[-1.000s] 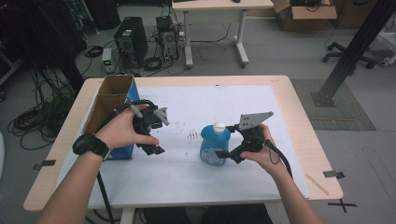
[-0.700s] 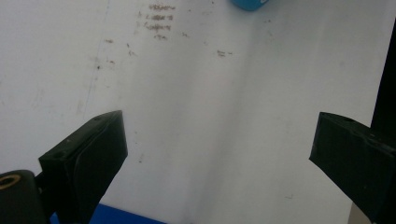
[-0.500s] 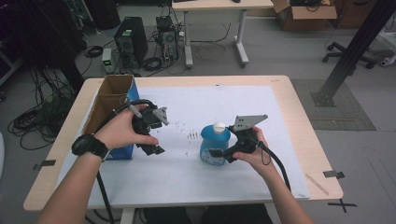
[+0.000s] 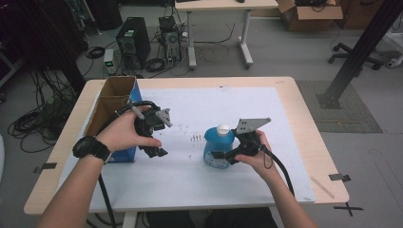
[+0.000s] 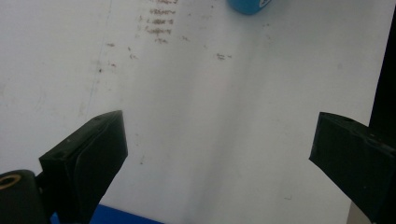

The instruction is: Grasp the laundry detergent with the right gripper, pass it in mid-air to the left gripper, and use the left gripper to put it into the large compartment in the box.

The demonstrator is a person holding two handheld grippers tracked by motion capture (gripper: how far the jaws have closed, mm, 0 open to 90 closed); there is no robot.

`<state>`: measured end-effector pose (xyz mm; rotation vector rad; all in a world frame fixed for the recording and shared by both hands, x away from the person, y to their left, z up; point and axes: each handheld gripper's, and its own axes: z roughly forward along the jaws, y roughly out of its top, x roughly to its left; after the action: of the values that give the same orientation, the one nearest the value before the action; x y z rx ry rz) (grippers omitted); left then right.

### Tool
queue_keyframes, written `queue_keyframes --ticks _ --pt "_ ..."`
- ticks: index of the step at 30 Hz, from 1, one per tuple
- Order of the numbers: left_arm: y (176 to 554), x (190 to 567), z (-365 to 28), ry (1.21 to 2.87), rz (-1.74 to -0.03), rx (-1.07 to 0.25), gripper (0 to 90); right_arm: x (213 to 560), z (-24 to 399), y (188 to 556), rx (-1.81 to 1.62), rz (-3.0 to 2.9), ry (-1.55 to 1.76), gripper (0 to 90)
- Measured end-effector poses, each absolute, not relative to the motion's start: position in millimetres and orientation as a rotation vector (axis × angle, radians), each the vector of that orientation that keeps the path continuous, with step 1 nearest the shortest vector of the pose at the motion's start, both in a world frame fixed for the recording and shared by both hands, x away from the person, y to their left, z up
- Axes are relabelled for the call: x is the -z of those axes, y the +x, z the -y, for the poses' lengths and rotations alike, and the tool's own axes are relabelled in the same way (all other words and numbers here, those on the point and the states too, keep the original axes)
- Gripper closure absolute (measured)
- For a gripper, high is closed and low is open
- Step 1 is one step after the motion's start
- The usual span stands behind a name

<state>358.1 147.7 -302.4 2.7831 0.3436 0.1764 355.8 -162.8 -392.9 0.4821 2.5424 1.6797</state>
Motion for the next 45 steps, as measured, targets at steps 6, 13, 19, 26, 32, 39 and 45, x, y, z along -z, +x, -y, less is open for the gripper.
queue_keyframes --ticks 6,13,19,26,32,39,45 --pt "357.7 302.4 -148.0 2.778 -0.346 -0.178 4.4 393.2 162.7 356.5 -1.674 -2.537 0.488 17.5" --pt "357.5 301.8 -148.0 2.779 -0.341 -0.178 4.4 393.9 162.3 356.5 -1.672 -2.542 0.481 21.8" --pt "357.5 301.3 -148.6 2.778 -0.342 -0.18 4.4 393.6 162.4 356.4 -1.677 -2.539 0.476 23.6" --pt "357.6 302.1 -147.8 2.784 -0.337 -0.175 4.4 393.5 162.9 355.9 -1.68 -2.533 0.468 26.6" --pt "357.7 301.0 -146.8 2.785 -0.328 -0.175 4.4 394.8 162.8 354.8 -1.675 -2.532 0.46 31.3" --pt "356.7 299.2 -146.4 2.781 -0.32 -0.174 4.4 394.2 162.7 354.1 -1.671 -2.526 0.434 39.0" --pt "356.3 298.9 -146.0 2.778 -0.321 -0.173 4.4 393.5 162.6 352.8 -1.658 -2.515 0.416 40.3"
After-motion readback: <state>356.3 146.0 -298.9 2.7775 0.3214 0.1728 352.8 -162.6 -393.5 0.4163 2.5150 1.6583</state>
